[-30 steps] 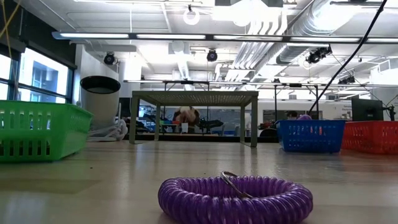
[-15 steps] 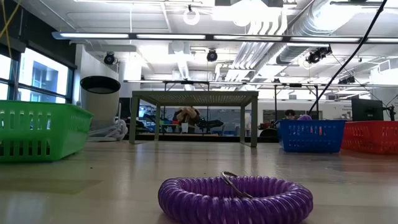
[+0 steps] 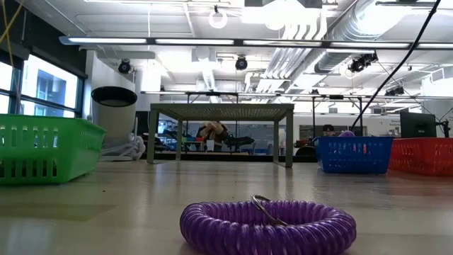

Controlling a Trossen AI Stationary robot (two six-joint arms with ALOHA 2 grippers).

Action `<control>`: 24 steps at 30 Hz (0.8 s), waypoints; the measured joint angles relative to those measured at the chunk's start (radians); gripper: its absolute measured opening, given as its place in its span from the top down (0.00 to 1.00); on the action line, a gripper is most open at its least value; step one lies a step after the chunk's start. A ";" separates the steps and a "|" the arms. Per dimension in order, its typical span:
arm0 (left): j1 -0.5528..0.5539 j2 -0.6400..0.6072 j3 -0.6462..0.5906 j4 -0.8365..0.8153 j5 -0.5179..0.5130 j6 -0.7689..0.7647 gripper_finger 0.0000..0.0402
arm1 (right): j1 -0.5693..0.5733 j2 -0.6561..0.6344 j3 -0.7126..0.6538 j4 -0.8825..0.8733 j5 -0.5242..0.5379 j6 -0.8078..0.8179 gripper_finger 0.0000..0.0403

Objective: Pick & Place Office Desk Supplies
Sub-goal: Put the orange rubber band into the red bin

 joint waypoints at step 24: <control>-0.044 0.000 0.000 0.020 -0.021 0.064 0.62 | -0.023 0.000 0.000 0.026 0.006 0.003 0.45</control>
